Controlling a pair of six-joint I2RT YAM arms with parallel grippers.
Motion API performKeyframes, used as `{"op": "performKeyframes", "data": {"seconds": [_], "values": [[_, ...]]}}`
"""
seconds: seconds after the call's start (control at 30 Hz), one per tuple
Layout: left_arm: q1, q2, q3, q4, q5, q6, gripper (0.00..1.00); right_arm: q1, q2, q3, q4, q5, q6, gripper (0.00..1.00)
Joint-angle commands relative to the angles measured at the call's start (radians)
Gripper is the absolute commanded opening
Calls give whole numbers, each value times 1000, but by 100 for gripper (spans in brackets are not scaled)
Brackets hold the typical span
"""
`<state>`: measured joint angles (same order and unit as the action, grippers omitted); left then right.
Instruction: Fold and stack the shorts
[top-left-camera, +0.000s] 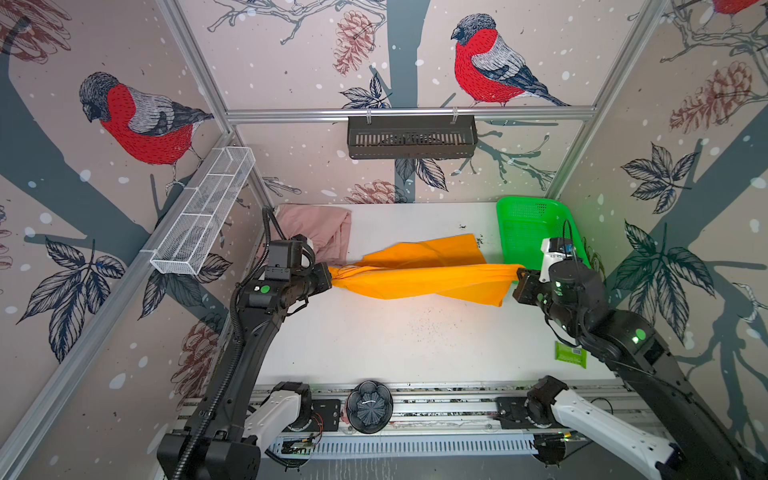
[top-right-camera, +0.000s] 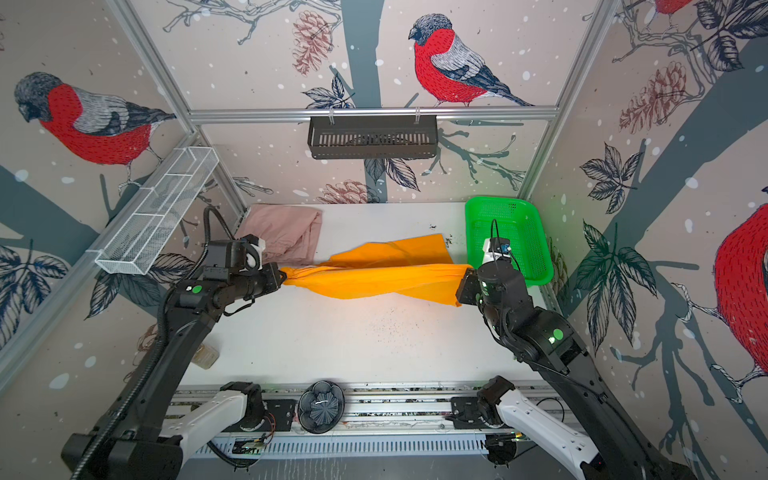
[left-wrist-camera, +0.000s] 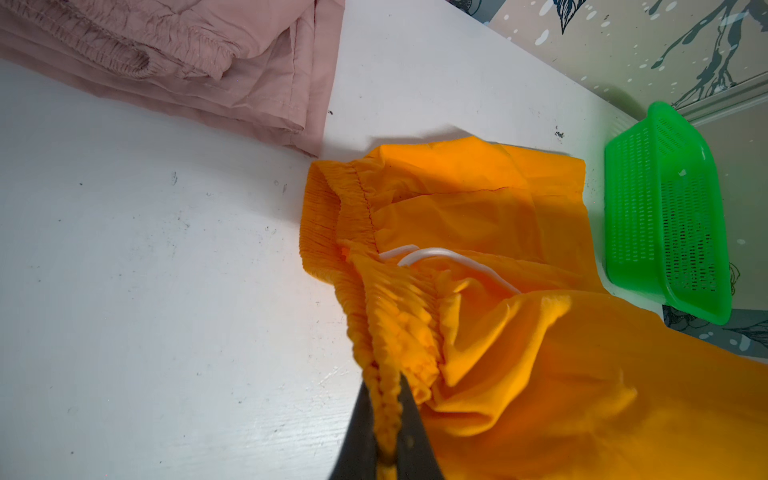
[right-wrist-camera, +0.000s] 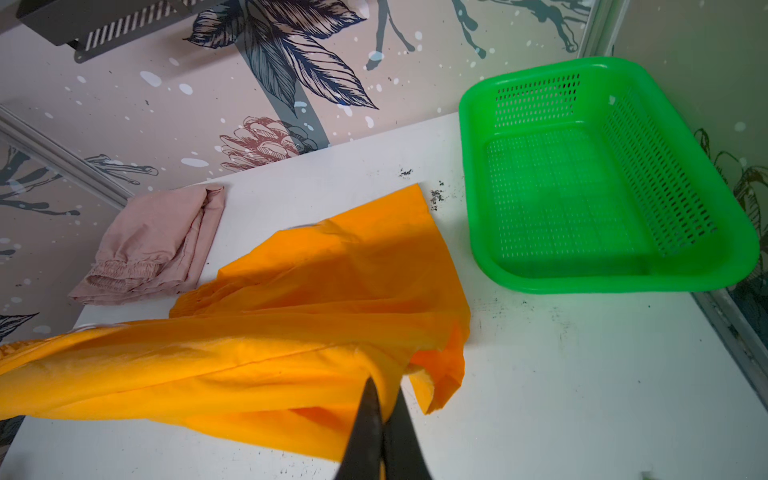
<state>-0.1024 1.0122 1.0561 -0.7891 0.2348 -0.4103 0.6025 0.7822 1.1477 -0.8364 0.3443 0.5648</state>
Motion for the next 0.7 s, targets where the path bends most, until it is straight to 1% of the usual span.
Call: {"op": "performKeyframes", "data": {"seconds": [0.0,0.1,0.17,0.27,0.33,0.43,0.53,0.63,0.67], "values": [[0,-30,24,-135,-103,28,0,-9,53,34,-119,-19,-95,1],[-4,-48,25,-173,-85,29,0,-9,107,35,-171,-108,-104,0],[-5,-54,24,-196,-92,29,0,-7,103,57,-168,-137,-101,1],[-5,-61,18,-216,-112,31,0,-9,72,89,-145,-110,-108,0],[-5,-52,18,-233,-111,38,0,-13,87,128,-179,-72,-123,1],[-5,-41,18,-255,-113,44,0,-18,121,173,-215,-48,-150,1],[-5,-49,8,-246,-119,47,0,-37,144,173,-179,-64,-182,0],[-6,-48,-1,-217,-84,43,0,-60,167,167,-141,-130,-217,1],[-6,-48,-6,-207,-80,42,0,-66,170,166,-130,-135,-220,1]]}}
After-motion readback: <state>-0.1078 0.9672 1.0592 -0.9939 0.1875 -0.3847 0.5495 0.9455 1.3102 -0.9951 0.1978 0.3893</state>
